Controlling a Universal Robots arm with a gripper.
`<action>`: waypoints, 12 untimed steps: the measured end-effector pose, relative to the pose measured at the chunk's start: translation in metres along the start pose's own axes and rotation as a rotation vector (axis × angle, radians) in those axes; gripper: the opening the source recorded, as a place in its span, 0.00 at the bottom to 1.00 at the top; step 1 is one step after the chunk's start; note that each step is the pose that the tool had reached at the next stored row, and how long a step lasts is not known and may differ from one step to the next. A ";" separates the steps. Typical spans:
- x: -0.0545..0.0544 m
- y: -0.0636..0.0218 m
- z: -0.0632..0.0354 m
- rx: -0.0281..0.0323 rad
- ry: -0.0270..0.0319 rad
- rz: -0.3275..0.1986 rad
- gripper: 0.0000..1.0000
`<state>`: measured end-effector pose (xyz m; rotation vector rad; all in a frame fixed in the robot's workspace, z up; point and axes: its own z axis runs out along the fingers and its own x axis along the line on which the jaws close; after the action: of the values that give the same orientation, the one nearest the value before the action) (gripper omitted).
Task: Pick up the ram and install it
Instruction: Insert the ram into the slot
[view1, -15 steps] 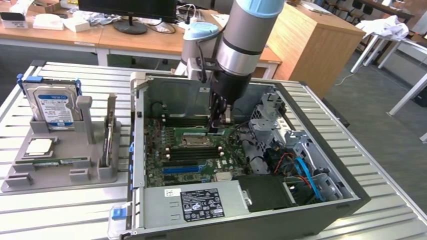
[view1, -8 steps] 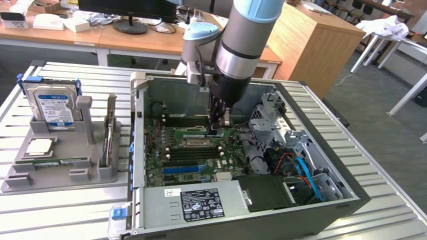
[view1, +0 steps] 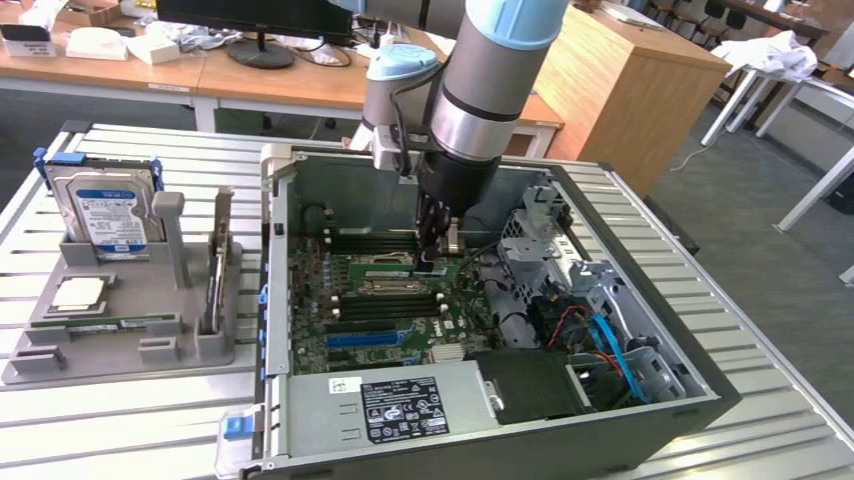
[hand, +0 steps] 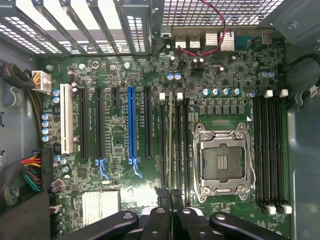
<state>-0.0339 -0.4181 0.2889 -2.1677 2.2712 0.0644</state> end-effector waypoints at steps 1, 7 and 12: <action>0.000 0.0000 0.0000 0.0000 0.0000 0.000 0.11; 0.000 0.0000 0.0006 -0.0006 0.0006 -0.023 0.11; 0.000 -0.0001 0.0015 -0.0006 0.0003 -0.027 0.11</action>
<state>-0.0339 -0.4179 0.2875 -2.1983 2.2416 0.0646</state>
